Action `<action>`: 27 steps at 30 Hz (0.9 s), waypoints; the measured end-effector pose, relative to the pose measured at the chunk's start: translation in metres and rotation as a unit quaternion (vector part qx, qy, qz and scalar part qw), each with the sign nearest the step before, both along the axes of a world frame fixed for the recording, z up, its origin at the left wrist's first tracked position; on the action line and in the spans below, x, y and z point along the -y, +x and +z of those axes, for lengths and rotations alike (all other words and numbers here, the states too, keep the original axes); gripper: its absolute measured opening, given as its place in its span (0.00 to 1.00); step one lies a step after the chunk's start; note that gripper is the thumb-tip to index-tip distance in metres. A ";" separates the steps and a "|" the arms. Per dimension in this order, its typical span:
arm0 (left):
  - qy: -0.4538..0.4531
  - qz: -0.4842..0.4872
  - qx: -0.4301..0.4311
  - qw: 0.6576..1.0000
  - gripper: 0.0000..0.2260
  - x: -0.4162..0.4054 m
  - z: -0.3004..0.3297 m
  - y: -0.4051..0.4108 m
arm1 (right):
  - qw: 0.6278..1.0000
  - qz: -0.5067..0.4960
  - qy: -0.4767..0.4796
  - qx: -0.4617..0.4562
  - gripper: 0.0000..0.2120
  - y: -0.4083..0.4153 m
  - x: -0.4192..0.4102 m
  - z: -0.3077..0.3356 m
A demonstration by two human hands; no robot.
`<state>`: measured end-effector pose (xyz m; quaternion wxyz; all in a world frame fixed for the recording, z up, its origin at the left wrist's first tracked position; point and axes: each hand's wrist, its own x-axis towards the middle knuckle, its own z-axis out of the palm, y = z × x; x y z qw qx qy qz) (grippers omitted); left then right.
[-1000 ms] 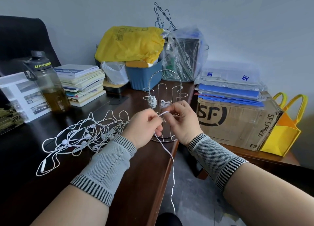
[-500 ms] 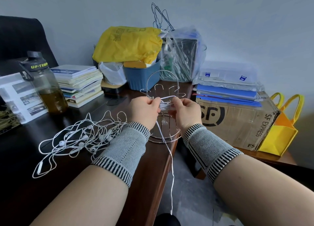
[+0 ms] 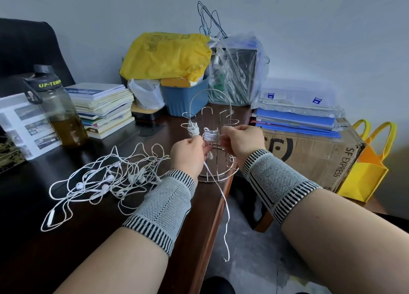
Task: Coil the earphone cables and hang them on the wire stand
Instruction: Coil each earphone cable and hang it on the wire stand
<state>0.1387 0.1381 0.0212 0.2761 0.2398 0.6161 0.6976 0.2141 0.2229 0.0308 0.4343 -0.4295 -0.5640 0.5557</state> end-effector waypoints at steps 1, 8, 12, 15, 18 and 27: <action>-0.011 0.000 -0.023 1.000 0.13 0.003 -0.004 -0.001 | 1.000 0.006 0.005 -0.013 0.09 0.000 0.001 -0.003; -0.082 -0.031 -0.262 0.961 0.17 0.016 -0.010 -0.005 | 0.972 0.057 0.224 0.048 0.10 0.010 0.011 -0.019; -0.118 -0.048 -0.393 0.911 0.14 0.021 -0.006 -0.004 | 0.911 0.070 0.389 0.115 0.15 0.009 0.015 -0.030; -0.141 -0.058 -0.439 0.886 0.16 0.022 -0.003 -0.004 | 0.873 0.066 0.470 0.111 0.17 0.006 0.014 -0.038; -0.156 -0.070 -0.481 0.860 0.17 0.025 -0.001 -0.006 | 0.852 0.045 0.505 0.130 0.16 0.006 0.011 -0.044; -0.169 -0.036 -0.346 0.922 0.08 0.034 -0.003 -0.029 | 0.914 0.035 0.393 0.097 0.01 0.010 0.014 -0.040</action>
